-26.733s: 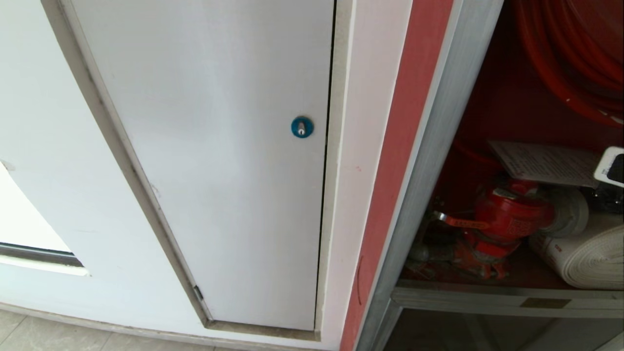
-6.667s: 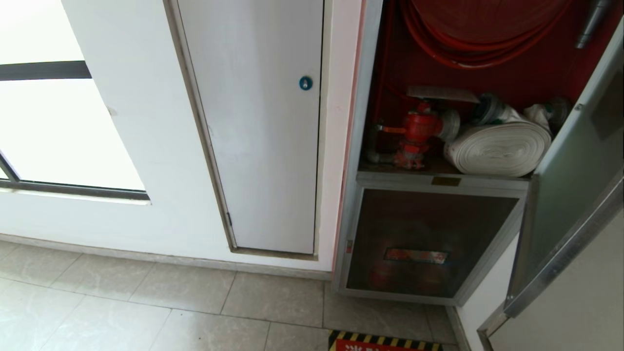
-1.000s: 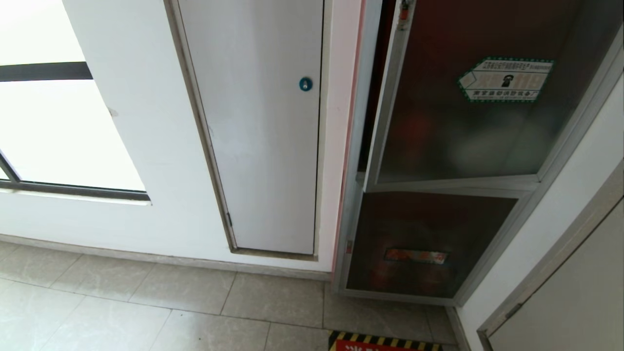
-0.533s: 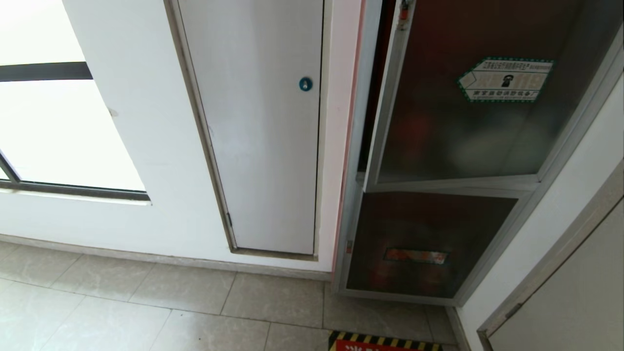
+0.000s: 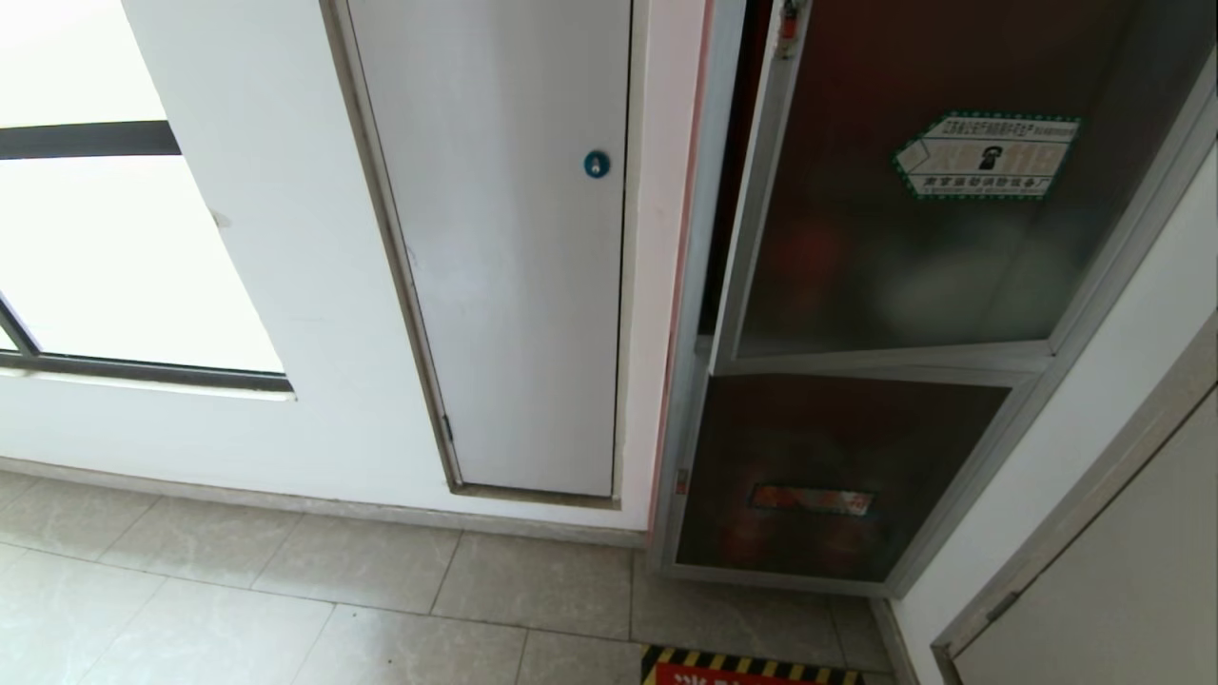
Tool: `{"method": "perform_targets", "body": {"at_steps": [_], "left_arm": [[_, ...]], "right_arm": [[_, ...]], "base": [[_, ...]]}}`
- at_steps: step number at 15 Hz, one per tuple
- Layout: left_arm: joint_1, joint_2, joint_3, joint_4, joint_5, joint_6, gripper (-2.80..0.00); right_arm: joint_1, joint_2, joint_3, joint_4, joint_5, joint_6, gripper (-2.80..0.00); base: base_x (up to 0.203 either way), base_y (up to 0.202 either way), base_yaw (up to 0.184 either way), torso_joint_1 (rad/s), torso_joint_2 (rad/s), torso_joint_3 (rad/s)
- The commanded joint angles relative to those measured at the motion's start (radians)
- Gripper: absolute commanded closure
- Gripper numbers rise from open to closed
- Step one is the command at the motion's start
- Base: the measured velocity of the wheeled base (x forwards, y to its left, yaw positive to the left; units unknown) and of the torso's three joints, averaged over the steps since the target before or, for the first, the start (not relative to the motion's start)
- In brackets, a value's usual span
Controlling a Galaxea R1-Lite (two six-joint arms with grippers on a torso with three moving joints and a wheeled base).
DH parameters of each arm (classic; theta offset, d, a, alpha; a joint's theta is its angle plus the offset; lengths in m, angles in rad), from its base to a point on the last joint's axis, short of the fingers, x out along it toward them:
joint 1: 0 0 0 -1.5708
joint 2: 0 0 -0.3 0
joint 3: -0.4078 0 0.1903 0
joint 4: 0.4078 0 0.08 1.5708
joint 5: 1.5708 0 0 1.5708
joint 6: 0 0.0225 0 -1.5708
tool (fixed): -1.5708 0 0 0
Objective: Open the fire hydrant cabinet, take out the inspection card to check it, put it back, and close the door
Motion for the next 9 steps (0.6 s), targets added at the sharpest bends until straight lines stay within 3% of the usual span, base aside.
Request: {"method": "perform_targets", "body": {"at_steps": [1,4,9], "left_arm": [[0.001,0.001,0.000,-0.001,0.000,0.000,0.00],[0.001,0.001,0.000,-0.001,0.000,0.000,0.00],[0.001,0.001,0.001,-0.001,0.000,0.000,0.00]], "right_arm": [[0.000,0.003,0.000,-0.001,0.000,0.002,0.00],[0.000,0.002,0.000,-0.001,-0.002,0.005,0.00],[0.000,0.002,0.000,-0.001,-0.002,0.003,0.00]], "base": [[0.000,0.000,0.000,0.000,0.00,0.000],[0.045,0.000,0.000,-0.002,0.00,0.002],[0.196,0.000,-0.002,0.008,0.00,0.001]]}}
